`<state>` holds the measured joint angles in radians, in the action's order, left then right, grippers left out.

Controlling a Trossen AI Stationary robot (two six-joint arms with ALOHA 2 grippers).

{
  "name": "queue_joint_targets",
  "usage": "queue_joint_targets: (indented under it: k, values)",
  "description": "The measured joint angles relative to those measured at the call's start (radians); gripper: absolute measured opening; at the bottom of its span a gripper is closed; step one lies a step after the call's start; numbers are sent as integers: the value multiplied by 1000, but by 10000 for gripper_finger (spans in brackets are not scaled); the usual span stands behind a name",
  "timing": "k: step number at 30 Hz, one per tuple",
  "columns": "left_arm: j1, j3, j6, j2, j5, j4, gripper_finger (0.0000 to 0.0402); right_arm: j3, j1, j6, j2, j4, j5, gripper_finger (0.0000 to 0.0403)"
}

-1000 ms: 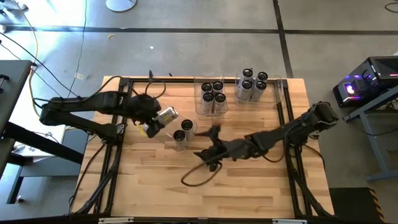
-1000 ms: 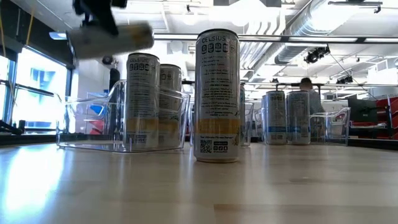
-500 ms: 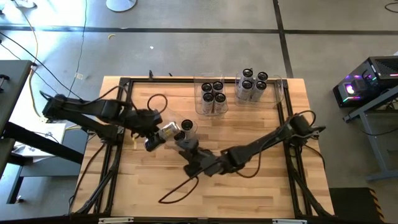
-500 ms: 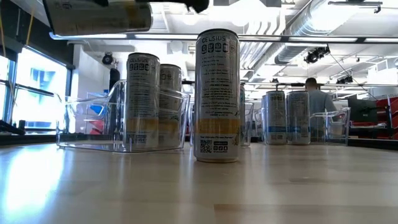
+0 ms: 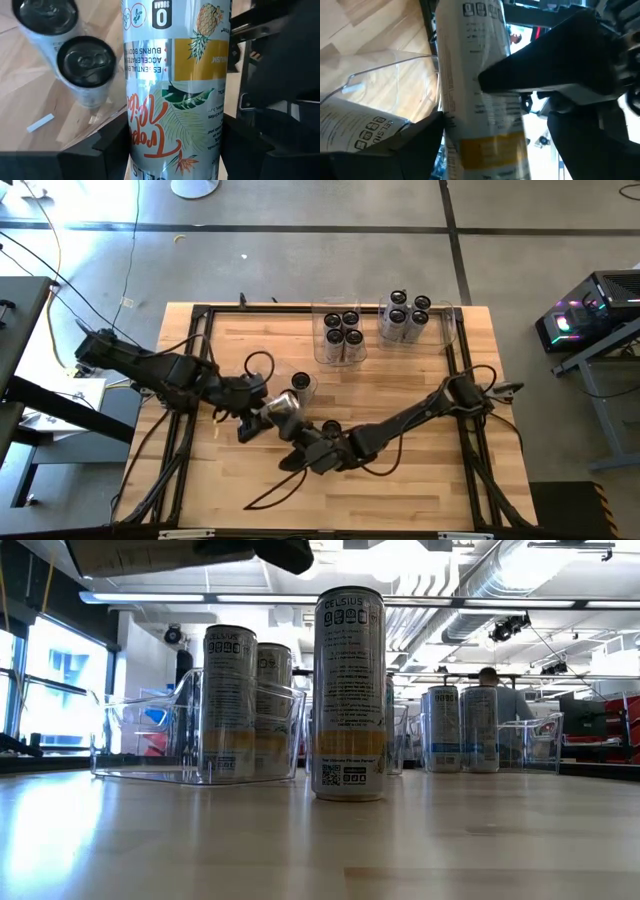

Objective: Sort soda cans
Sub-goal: Adjust the white-yellow soda can into the top left transparent bin

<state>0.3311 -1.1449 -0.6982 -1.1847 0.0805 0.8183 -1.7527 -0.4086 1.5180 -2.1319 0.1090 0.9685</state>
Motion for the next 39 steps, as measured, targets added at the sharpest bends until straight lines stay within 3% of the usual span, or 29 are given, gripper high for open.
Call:
queue_joint_targets:
  k: [8, 17, 24, 32, 36, 39]
  values:
    - [27, 0, 0, -2, 2, -16, 262, -2, 29, -103, 1, -67, -25, 307]
    - [38, 1, -7, -2, 14, -35, 265, -2, 53, -153, 3, -95, -11, 297]
    - [39, 1, 13, -2, 6, -47, 273, -2, 18, -242, 3, -103, 2, 236]
    - [30, -9, 58, 22, -29, -58, 274, -1, -19, -440, 3, -123, 42, 236]
    - [28, -43, 111, 53, -11, -35, 274, -5, -18, -596, 9, -162, 7, 236]
    - [29, -66, 177, 89, 28, -59, 274, 2, -26, -630, 4, -211, -98, 235]
